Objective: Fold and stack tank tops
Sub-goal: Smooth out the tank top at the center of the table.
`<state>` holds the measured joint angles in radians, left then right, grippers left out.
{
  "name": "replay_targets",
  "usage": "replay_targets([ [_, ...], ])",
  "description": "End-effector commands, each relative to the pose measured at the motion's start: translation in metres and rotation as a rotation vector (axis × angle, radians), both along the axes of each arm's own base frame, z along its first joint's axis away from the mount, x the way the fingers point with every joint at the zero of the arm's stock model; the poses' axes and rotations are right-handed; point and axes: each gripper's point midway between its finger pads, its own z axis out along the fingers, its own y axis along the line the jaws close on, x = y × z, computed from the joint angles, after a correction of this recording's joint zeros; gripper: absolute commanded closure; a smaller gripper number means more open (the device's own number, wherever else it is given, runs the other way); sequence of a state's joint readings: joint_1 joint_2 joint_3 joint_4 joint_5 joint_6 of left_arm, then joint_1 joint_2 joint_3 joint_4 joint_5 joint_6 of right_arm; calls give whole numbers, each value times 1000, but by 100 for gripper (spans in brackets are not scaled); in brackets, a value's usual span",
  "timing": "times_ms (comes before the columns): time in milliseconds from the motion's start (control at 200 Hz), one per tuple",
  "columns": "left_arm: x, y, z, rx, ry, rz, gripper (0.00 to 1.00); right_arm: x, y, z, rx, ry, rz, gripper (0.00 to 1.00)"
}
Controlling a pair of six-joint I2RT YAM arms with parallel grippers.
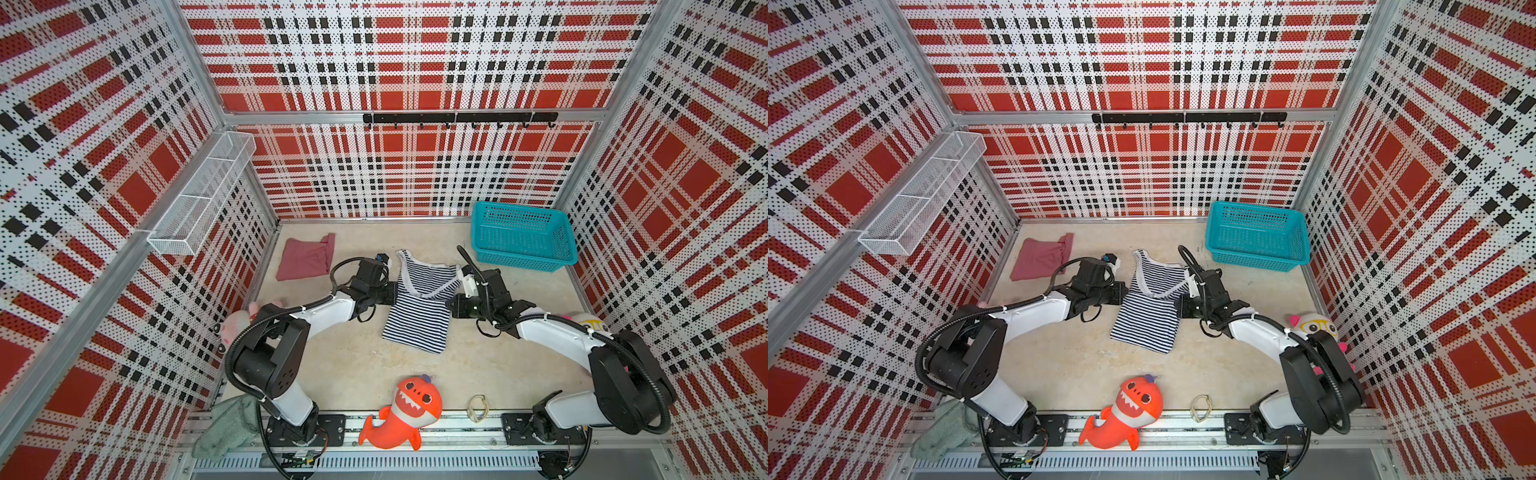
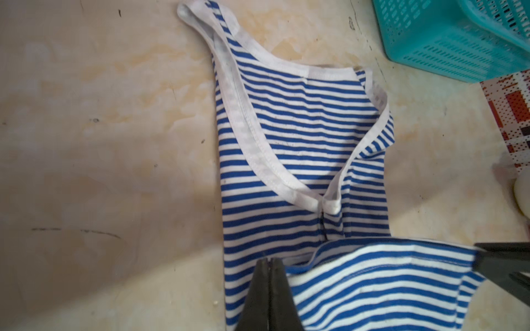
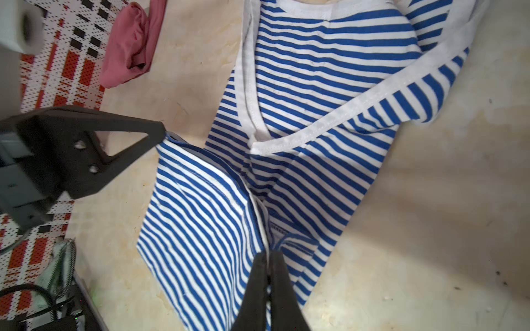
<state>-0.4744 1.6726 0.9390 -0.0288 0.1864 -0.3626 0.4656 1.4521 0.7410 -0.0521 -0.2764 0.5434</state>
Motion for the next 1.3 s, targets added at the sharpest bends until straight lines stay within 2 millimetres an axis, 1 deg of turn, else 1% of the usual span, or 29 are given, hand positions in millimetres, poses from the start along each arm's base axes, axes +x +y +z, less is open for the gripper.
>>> replay_targets([
  [0,17,-4,1,-28,-24,4,100,18,-5,-3,-19,-27,-12,100],
  [120,27,-11,-10,-31,-8,-5,100,28,-5,-12,-36,-18,-10,100],
  [185,33,-13,-15,-28,-7,-3,100,33,-8,-20,-53,-10,-17,100],
  [311,45,-8,-32,-13,9,20,100,45,-15,-36,-71,12,-30,100],
  [406,52,-5,-42,2,19,38,100,56,-14,-37,-59,-3,-29,100],
  [491,54,-6,-44,1,22,37,100,63,-13,-34,-61,-12,-23,100],
  [541,55,-6,-44,0,24,36,100,66,-13,-30,-72,-16,-19,87],
  [586,56,-7,-40,-2,20,36,88,67,-16,-24,-86,-27,-24,77],
  [646,57,-5,-30,-2,5,39,77,65,-20,-11,-99,-45,-34,67],
  [737,58,2,-3,0,-34,50,64,56,-26,9,-104,-56,-56,57],
  [797,55,6,17,6,-59,61,61,44,-23,20,-98,-56,-58,56],
  [837,48,8,28,5,-62,72,61,33,-15,27,-88,-54,-48,56],
  [897,34,8,40,-31,-49,89,61,13,0,31,-74,-27,-24,59],
  [932,21,5,41,-62,-29,93,61,0,10,31,-62,-4,-1,61],
  [987,-2,-3,38,-123,3,91,61,-20,26,28,-5,49,8,65],
  [1097,-38,-16,18,-266,76,106,61,-51,59,20,148,131,42,74],
  [1193,-53,-18,0,-300,112,121,61,-68,85,6,211,189,80,76],
  [1243,-57,-17,-10,-295,128,125,61,-69,93,-1,223,202,85,77],
  [1298,-60,-12,-24,-277,145,138,61,-67,95,-10,224,214,75,78],
])
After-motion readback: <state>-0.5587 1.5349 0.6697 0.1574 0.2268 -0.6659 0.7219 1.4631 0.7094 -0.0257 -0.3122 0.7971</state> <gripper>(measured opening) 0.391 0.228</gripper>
